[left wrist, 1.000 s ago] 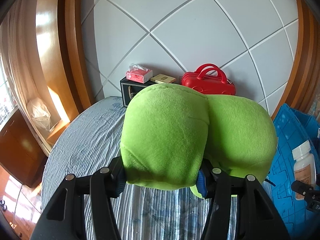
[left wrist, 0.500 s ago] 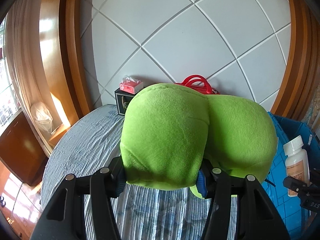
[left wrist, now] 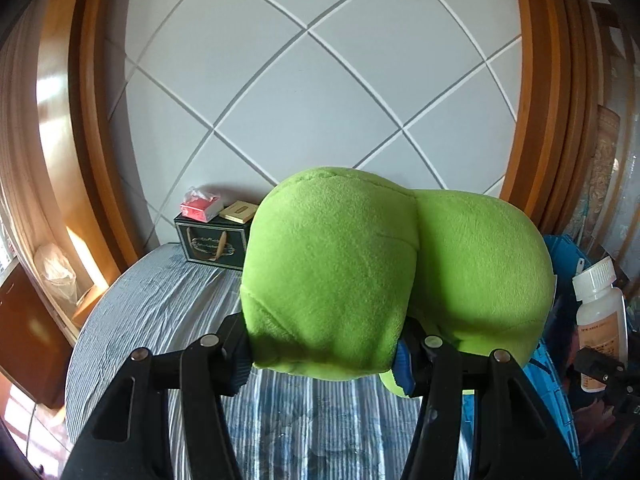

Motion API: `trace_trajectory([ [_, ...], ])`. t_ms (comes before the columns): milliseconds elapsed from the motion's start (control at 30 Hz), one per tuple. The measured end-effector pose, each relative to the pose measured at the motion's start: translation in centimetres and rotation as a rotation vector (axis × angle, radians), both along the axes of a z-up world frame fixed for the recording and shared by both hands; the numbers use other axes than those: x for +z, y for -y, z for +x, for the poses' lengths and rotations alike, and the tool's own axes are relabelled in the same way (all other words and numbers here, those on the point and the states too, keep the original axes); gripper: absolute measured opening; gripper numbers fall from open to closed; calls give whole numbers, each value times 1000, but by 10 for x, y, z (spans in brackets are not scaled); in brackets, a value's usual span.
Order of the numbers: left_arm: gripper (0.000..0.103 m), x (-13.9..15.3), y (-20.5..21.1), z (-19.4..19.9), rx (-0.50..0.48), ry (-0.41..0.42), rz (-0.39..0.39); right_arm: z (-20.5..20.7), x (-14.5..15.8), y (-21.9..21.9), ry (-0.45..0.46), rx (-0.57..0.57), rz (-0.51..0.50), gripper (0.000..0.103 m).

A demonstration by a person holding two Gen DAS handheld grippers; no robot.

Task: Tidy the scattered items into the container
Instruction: 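Lift and carry the plush frog and white bottle over the blue crate, then open both tools to drop the frog and bottle into the crate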

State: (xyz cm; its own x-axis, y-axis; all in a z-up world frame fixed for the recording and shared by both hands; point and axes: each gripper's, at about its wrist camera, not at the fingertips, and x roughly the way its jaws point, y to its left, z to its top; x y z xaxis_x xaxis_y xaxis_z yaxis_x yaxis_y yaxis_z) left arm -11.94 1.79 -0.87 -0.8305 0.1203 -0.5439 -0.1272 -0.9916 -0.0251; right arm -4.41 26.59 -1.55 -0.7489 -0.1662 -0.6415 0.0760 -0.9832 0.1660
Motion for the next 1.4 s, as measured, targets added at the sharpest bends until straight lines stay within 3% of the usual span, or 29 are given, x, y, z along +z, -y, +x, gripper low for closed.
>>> trace_trajectory([
  [467,54,16,-158,-3,-292,-17,16,58,-13,-113,30,-249,-44,52],
  [833,54,5,-269,-6,-464,12,-2,104,-21,-181,74,-420,-30,52],
  [1100,54,10,-311,-15,-513,3,15,132,-25,-222,101,-518,-30,52],
  [1333,55,19,-332,-24,-528,-10,34,131,-31,-242,114,-543,-42,52],
  [1367,60,21,-335,-26,-532,-11,48,130,-29,-243,112,-544,-40,52],
  [1400,71,24,-339,-28,-541,-17,55,128,-28,-243,110,-548,-34,52],
])
